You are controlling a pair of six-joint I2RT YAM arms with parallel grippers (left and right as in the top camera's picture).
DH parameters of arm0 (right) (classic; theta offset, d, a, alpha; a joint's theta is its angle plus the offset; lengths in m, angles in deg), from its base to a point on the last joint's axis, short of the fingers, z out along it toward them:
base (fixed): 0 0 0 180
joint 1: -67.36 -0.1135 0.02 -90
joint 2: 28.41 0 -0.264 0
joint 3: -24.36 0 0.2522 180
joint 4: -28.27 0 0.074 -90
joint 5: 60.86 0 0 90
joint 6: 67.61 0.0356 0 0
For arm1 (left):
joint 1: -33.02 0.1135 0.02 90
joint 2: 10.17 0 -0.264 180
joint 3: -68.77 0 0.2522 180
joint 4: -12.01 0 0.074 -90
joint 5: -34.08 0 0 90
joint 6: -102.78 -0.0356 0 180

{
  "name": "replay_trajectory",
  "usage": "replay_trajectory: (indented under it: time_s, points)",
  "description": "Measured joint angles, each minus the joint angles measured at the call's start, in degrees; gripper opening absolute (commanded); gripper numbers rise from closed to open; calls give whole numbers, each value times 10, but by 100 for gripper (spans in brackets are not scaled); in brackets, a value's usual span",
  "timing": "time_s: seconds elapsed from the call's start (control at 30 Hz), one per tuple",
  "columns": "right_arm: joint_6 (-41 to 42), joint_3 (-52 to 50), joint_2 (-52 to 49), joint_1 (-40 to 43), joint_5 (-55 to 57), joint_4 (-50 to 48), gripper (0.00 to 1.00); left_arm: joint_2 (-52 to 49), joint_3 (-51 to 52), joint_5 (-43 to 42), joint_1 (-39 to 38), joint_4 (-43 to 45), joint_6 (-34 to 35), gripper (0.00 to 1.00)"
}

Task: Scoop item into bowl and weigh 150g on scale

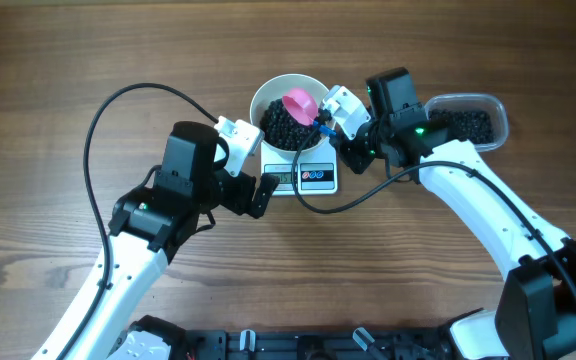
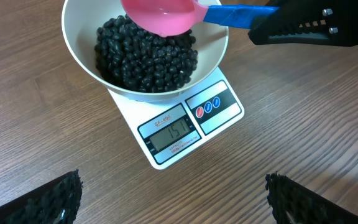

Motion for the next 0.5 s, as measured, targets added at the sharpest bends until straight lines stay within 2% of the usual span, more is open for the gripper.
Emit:
replay_trajectory:
  time_s: [0.5]
  points:
    - [0, 0, -2, 0, 6, -5, 4, 0, 0, 0, 0, 0, 0, 100]
